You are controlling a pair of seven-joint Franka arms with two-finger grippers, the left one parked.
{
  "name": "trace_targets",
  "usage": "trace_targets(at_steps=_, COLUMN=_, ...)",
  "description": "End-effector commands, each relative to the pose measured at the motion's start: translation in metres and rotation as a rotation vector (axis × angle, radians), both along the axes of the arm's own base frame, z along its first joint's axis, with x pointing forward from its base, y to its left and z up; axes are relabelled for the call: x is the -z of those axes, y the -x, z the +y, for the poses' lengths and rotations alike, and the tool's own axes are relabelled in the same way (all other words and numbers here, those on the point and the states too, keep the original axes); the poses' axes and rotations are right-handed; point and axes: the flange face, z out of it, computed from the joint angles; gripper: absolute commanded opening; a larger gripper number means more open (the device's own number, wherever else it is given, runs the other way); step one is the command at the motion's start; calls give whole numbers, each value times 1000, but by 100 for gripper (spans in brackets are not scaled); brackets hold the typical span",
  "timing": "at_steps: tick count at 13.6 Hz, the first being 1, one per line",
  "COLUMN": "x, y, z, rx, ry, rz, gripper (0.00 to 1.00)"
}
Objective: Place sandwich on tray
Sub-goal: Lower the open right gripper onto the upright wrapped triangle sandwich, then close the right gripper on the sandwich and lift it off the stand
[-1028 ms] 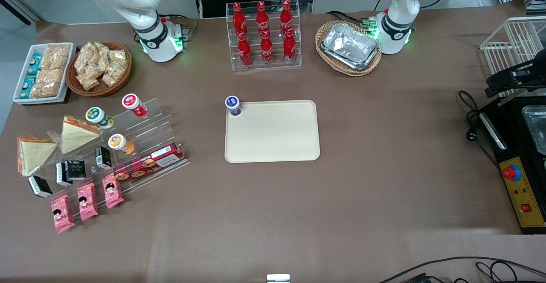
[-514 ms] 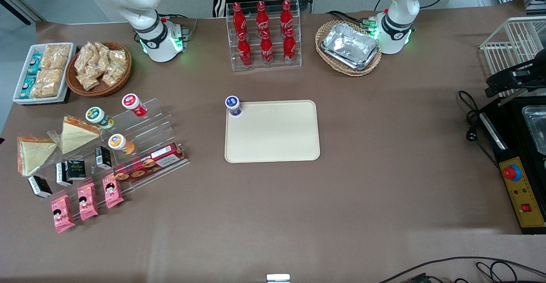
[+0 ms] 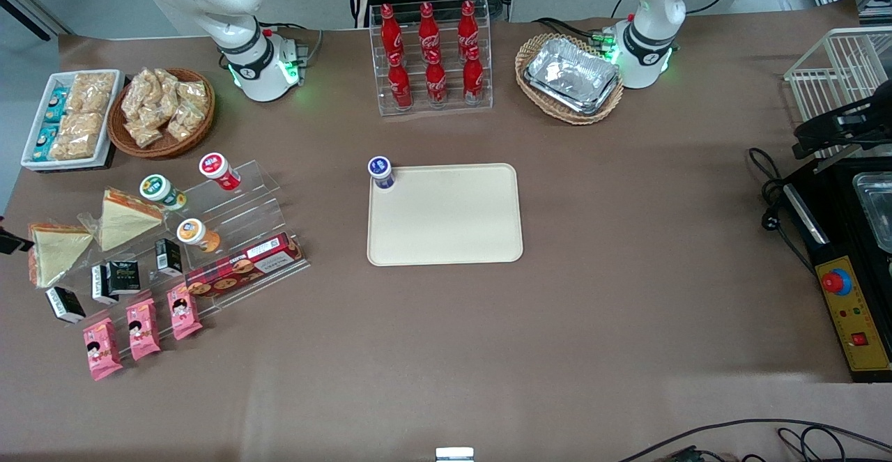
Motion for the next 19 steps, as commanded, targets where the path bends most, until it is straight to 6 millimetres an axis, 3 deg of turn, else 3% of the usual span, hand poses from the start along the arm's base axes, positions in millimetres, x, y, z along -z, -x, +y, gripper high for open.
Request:
trace_targets(at_steps=1, x=16, y=7, z=5, rx=-39, ry=-3, rz=-11, gripper=100)
trace_targets(at_steps=12, x=48, y=15, z=2, rx=-103, ry=8, rz=-43, gripper=98)
trace_targets(at_steps=13, x=48, y=14, z=3, rx=-111, ry=6, rz=-44, gripper=94)
trace_targets(at_steps=16, x=44, y=13, z=6, rx=-135, ry=4, rz=-48, gripper=62)
trace_targets(at_steps=19, x=45, y=12, z=8, rx=-145, ry=4, rz=-49, gripper=53)
